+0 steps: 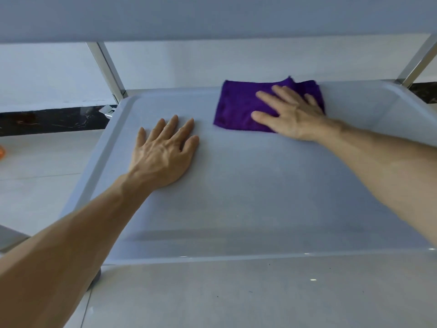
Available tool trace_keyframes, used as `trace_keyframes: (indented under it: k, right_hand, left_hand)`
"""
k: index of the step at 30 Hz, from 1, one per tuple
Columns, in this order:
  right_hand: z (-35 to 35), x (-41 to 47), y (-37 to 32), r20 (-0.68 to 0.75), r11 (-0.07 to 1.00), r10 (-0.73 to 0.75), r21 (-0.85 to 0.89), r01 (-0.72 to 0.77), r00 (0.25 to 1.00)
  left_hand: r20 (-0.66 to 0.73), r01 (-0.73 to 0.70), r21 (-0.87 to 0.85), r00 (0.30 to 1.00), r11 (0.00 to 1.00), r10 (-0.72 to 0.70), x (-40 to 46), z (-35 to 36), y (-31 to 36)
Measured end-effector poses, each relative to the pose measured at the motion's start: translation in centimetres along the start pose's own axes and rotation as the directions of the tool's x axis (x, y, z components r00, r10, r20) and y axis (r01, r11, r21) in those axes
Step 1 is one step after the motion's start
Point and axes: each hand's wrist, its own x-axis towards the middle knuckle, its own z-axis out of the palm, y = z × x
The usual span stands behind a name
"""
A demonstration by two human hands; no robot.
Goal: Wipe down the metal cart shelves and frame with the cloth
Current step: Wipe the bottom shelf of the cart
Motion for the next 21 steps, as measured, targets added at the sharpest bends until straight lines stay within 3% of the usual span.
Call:
trace_keyframes:
  k: [5,11,15,21]
  right_hand:
    - [-1.5,-0.1,6.1,-0.013,0.946,0.322,0.026,-0.322,0.947]
    - [-2.0,1.9,2.3,0.045,0.9,0.387,0.2,-0.388,0.921]
    - [-0.3,2.3,-0.6,0.005,0.959,0.281,0.031,-0.281,0.96]
    - [0.6,-0.4,-1.4,0.047,0.997,0.07,0.022,-0.072,0.996]
  left_hand:
    - [0.02,0.021,0.025,1.0,0.999,-0.022,0.3,0.5,0.1]
    - [0.01,0.028,0.039,1.0,0.999,-0.028,0.4,0.7,0.0]
    - [0.022,0.031,0.048,0.999,0.998,-0.032,0.4,0.6,0.0]
    - [0.041,0.055,0.06,0.998,0.997,-0.057,0.5,0.6,0.1]
